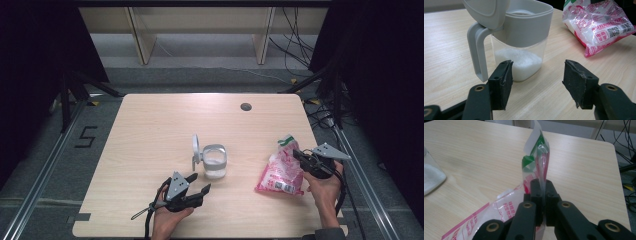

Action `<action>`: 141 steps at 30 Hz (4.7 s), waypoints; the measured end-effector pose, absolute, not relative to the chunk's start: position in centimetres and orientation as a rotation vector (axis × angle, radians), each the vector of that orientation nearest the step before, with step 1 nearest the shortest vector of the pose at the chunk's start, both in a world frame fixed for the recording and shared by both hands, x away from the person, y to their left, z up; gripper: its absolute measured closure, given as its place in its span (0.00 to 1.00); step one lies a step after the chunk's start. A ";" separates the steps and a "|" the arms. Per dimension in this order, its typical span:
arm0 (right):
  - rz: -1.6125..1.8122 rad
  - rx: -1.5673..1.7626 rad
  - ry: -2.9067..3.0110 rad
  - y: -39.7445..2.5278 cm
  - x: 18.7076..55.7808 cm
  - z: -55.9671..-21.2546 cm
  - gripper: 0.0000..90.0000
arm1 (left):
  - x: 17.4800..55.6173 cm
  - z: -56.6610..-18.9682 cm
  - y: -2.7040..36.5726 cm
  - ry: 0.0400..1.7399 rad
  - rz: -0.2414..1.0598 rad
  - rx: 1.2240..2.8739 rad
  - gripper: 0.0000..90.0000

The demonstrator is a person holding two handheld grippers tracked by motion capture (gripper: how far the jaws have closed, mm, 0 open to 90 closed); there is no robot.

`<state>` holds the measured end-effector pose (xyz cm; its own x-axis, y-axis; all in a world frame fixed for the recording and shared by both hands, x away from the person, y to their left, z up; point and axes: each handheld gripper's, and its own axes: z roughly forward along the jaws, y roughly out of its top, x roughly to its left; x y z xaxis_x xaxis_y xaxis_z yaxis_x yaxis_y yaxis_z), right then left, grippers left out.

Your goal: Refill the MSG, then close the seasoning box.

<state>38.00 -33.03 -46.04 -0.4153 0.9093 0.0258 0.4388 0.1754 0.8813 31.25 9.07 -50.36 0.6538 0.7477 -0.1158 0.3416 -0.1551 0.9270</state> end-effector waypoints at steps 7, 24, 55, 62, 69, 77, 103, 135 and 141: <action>1.152 1.293 1.933 -33.0 37.8 -45.9 0.94 | 31.4 -50.3 9.2 0.856 0.465 1.761 0.44; 1.129 1.354 1.773 -32.8 36.8 -44.2 0.79 | 31.5 -50.3 9.3 0.855 0.462 1.756 0.44; 1.225 1.202 1.975 -27.7 36.1 -44.7 0.53 | 31.8 -50.0 10.4 0.893 0.483 1.740 0.44; 1.233 1.160 2.014 -26.6 35.7 -45.3 0.47 | 32.0 -49.5 11.2 0.894 0.505 1.740 0.47; 1.243 1.153 2.052 -25.9 35.4 -45.6 0.43 | 32.2 -49.3 12.1 0.915 0.538 1.735 0.49; 1.245 1.168 2.081 -25.3 34.9 -45.9 0.42 | 32.6 -48.8 13.2 0.949 0.550 1.700 0.53; 1.225 1.099 2.133 -24.6 33.9 -46.3 0.43 | 34.2 -46.8 13.2 0.882 0.644 1.672 0.99; 1.261 1.022 2.164 -24.0 33.2 -46.8 0.39 | 34.8 -44.9 11.1 0.808 0.651 1.702 0.99; 1.243 1.029 2.178 -24.0 33.0 -46.9 0.40 | 34.7 -45.0 10.7 0.806 0.644 1.694 0.99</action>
